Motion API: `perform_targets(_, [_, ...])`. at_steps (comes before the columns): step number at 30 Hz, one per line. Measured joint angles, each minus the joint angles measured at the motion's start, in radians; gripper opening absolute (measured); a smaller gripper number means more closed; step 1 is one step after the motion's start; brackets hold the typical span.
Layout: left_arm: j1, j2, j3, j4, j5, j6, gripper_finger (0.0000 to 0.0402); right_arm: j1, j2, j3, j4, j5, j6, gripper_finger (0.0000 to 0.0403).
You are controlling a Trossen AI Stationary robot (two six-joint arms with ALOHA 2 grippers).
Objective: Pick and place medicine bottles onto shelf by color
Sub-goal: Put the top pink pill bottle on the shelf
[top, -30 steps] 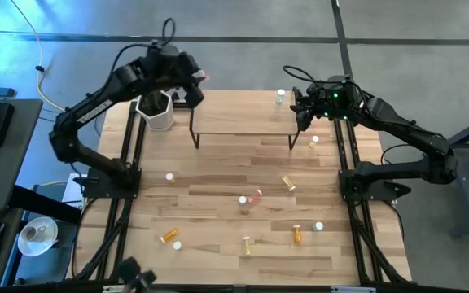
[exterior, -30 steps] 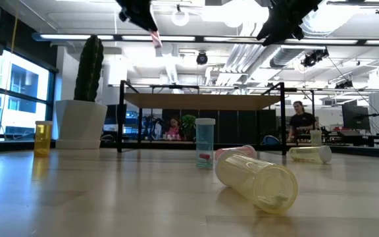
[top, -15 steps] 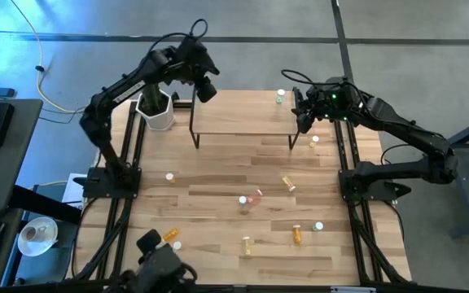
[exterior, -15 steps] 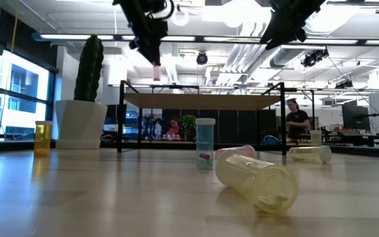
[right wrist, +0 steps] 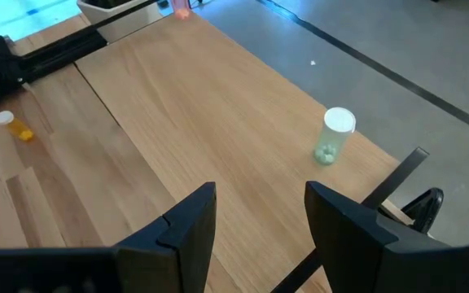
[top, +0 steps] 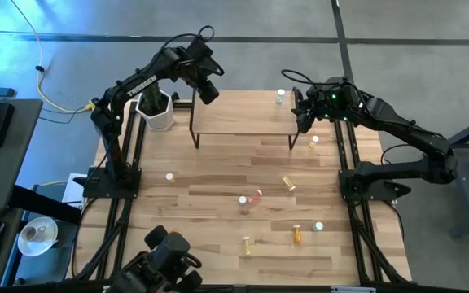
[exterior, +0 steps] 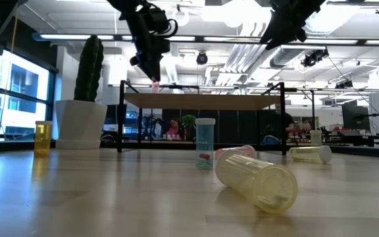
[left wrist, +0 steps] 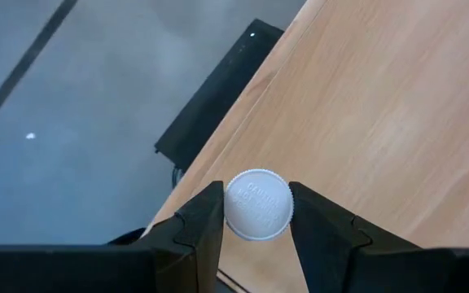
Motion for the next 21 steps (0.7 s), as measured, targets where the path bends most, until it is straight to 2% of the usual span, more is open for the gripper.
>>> perform_targets(6, [0.000,0.000,-0.008,0.000,0.010,-0.044,0.0121,0.000,0.000,0.000,0.000,0.000,0.014,0.0180])
perform_targets(21, [-0.005,-0.001,-0.078,0.028,0.031,-0.036,0.0121,0.000,0.000,0.000,0.000,0.000,0.013,0.0180])
